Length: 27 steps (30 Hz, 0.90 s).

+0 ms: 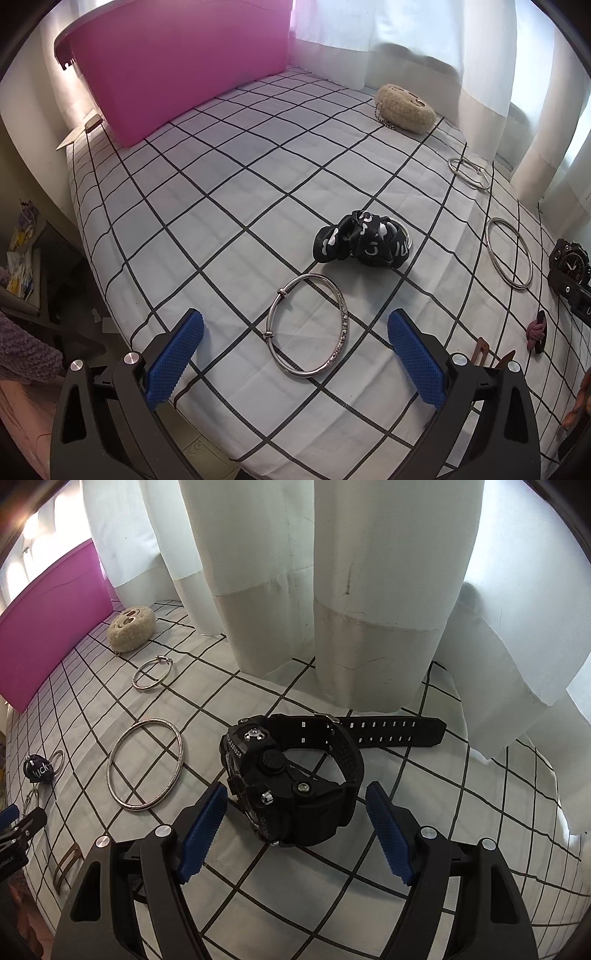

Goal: Organize jewelry
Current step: 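Grasp the black wristwatch with the right tool while the left tool grasps a silver bangle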

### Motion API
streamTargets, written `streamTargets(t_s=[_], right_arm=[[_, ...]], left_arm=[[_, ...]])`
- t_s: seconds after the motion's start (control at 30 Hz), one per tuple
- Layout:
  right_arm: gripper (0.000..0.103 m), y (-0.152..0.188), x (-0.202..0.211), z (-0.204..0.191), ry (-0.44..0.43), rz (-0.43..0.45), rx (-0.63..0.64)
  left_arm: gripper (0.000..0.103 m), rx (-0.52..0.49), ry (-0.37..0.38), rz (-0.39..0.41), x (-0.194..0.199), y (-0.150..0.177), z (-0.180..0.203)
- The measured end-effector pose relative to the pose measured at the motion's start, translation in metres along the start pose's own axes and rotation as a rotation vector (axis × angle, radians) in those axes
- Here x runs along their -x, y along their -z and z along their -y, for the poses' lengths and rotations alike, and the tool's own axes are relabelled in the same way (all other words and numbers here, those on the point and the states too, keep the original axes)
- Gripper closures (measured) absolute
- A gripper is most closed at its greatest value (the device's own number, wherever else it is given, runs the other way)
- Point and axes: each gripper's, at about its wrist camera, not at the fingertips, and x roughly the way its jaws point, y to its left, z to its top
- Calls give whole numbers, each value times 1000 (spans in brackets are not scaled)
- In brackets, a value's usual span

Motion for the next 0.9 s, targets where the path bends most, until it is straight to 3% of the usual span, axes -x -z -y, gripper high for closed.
streamTargets(t_s=[0.5, 0.6, 0.77, 0.87, 0.9], right_arm=[[30, -4, -7, -3, 9, 49, 16], [39, -3, -6, -4, -2, 55, 29], [41, -2, -5, -7, -7, 62, 43], [41, -2, -6, -7, -11, 63, 44], [41, -2, -6, -7, -13, 64, 43]], left_arm=[[7, 23, -13, 25, 2, 4, 2], [10, 23, -9, 24, 3, 5, 3], [27, 0, 7, 41, 10, 8, 8], [50, -12, 16, 57, 14, 9, 10], [62, -17, 25, 61, 15, 9, 11]])
